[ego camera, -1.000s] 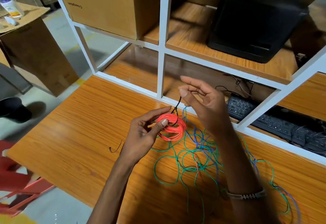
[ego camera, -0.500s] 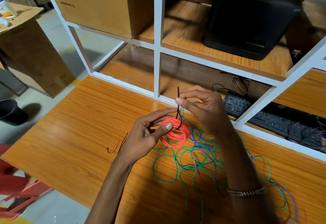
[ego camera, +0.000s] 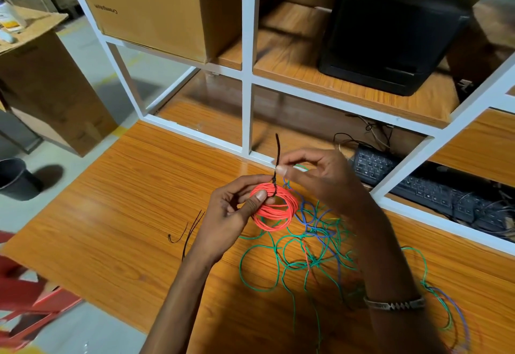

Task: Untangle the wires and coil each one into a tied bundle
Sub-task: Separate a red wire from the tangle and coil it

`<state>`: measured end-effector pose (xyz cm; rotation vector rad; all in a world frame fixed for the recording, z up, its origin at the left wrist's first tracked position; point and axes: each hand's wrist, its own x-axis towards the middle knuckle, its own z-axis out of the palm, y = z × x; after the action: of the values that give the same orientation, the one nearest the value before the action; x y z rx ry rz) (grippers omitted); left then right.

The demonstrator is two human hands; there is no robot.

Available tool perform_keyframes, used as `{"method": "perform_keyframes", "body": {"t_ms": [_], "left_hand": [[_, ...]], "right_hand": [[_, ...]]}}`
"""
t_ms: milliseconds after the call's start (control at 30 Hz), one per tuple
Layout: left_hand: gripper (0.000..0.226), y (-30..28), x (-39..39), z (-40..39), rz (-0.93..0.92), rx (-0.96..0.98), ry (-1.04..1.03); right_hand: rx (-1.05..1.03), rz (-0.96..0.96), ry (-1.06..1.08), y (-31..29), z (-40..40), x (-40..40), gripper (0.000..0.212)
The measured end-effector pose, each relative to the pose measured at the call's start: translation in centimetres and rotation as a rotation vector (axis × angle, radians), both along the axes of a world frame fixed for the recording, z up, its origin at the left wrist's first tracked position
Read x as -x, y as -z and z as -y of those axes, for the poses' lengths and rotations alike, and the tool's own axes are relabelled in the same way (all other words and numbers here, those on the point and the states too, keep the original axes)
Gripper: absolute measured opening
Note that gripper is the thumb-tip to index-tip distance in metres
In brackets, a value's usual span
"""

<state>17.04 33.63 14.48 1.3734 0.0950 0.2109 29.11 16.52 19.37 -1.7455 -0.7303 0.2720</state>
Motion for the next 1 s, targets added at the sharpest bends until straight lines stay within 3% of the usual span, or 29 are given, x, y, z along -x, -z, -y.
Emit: {"method": "perform_keyframes", "body": {"t_ms": [100,333,433,700,867,1000], "left_hand": [[0.026,0.0,0.1,-0.1,0.016,-0.016,0.009],[0.027,-0.5,0.1,-0.3,-0.024,-0.079,0.098],[0.027,-0.4,0.1,-0.6,-0.042,-0.079,0.134],[0.021,0.1,-0.8,1.2,-0.063,-0.201,0.053],[0.017,-1.1,-1.0,3.0,0.026,-0.313,0.038],[0.016,-0.8,-0.5,5.3,0.091,-0.457,0.035]], "right_hand": [[0.011,-0.022,-0.037,0.3,0.0,0.4,0.011],[-0.029,0.058,0.114,0.6,-0.1,0.5,0.008],[-0.047,-0.004,0.200,1.5,-0.1,0.8,0.011],[-0.123,0.030,0.245,1.2,0.7,2.6,0.006],[-0.255,-0.048,0.377,1.7,1.7,2.1,0.008],[-0.240,-0.125,0.457,3.6,2.8,1.8,0.011]]}}
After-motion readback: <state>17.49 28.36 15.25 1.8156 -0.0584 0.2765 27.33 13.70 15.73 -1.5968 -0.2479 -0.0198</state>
